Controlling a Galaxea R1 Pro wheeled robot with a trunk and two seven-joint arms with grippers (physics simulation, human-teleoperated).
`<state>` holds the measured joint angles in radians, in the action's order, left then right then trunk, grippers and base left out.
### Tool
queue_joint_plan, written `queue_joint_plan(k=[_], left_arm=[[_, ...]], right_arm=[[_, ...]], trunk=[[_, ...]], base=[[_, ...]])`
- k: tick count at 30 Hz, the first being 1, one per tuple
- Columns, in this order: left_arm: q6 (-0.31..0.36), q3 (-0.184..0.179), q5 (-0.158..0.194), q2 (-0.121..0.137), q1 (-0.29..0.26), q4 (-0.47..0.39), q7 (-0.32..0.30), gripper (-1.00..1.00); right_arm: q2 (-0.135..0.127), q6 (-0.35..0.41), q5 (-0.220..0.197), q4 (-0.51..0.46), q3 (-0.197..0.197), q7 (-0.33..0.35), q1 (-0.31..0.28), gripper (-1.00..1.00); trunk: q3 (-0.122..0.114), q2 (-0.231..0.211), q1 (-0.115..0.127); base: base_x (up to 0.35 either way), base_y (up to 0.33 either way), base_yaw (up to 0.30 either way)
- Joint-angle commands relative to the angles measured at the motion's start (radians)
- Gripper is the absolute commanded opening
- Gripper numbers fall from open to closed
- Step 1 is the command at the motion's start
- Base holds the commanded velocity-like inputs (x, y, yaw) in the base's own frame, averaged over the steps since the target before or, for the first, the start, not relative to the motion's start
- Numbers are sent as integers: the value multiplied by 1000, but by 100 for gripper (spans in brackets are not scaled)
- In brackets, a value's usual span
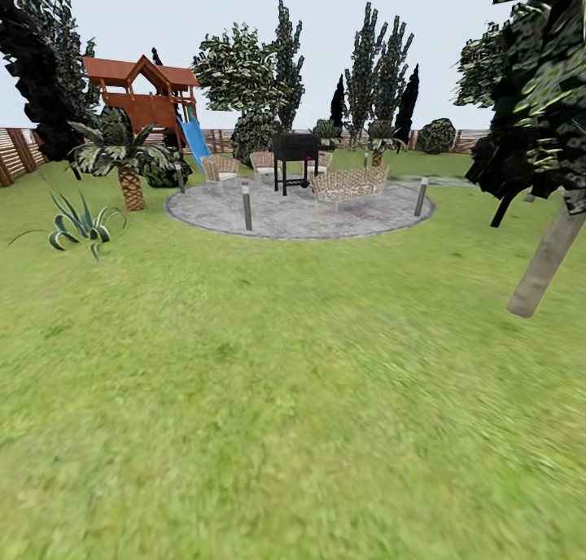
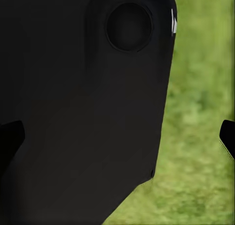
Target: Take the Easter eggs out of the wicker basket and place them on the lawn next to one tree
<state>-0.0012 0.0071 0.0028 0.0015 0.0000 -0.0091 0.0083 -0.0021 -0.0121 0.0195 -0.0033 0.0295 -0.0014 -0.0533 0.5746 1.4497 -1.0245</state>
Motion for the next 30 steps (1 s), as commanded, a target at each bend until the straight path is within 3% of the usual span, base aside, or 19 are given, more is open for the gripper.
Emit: queue_joint_plan(k=[1, 30], left_arm=[[0, 1, 0, 0, 0, -1, 1, 100], [0, 1, 0, 0, 0, -1, 1, 100]], right_arm=[[0, -1, 2, 1, 3, 0, 0, 100], [0, -2, 2, 0, 3, 0, 0, 100]], trunk=[[1, 0, -1], [1, 0, -1]], base=[[325, 0, 0], [325, 0, 0]])
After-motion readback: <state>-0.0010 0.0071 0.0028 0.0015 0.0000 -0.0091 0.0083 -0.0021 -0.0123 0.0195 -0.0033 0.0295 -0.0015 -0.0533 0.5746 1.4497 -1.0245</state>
